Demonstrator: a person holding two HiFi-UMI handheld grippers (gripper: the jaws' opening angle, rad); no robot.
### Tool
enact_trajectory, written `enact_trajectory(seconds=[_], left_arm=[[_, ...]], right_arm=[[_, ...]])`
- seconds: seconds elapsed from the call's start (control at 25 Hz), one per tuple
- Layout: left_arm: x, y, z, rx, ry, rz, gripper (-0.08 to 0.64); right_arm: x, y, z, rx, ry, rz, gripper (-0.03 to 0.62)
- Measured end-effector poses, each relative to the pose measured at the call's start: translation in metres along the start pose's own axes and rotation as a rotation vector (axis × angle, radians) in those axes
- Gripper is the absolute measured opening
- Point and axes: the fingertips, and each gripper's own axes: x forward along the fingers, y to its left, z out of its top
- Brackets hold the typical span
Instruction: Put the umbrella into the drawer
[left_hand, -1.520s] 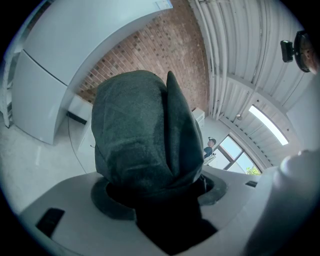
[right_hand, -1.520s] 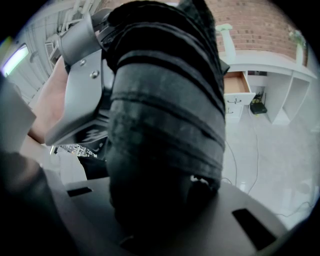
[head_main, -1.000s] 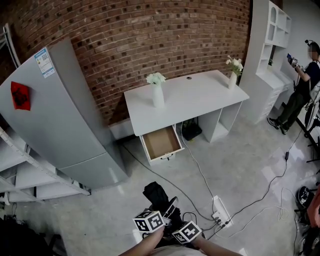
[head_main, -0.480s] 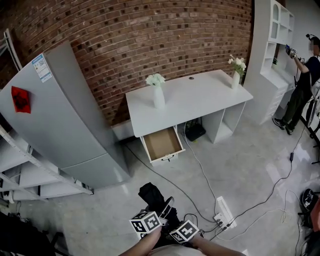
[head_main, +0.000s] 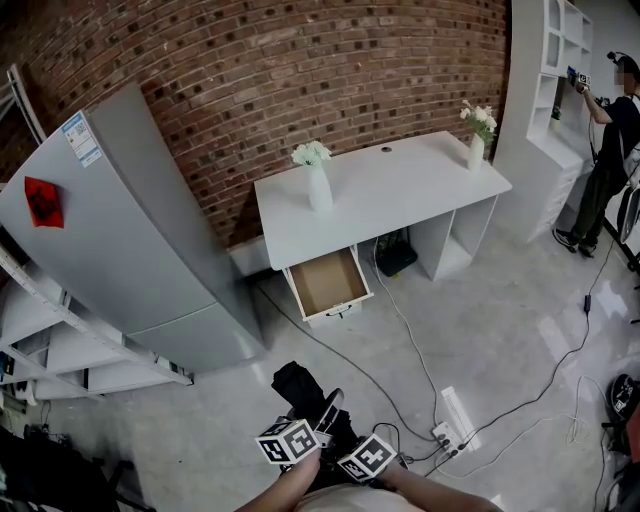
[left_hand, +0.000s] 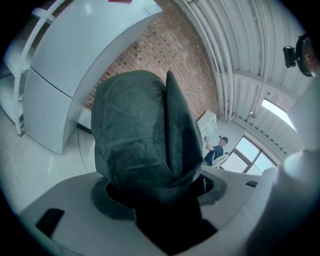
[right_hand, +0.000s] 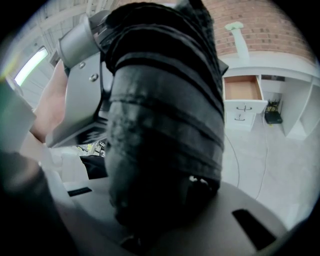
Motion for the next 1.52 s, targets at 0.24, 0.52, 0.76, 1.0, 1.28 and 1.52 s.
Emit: enact_trajectory(seconds=[0.24,0.52,0.76,1.0,1.28,1.52], left_arm=[[0.008,-0.007,-0.002,0.008,0.008,-0.017,0.296],[0.015,-0.011,-0.003,0.011,0.024,-0.03,0.296],[0.023,-0.002,-0.003,-0.008,0.037,-0.033,0.296],[0.04,0.013,0.004,-0.02,0.068,-0.047,0.296],[0.06,0.05,0.017,-0.069,0.129,-0.051,0.296],[0.085,0.075,0.033,-0.089,0.181,-0.068,0.296]], right_arm=[[-0.005,-0.007,-0.001,0.014,-0.013,-0.016,0.032],[-0.009,-0.011,0.0,0.029,-0.014,-0.022,0.032],[-0.003,-0.017,0.004,0.042,-0.004,-0.019,0.032],[0.007,-0.03,0.017,0.077,0.007,-0.027,0.032],[0.03,-0.041,0.046,0.123,0.036,-0.016,0.032],[0.044,-0.059,0.076,0.171,0.043,-0.027,0.032]])
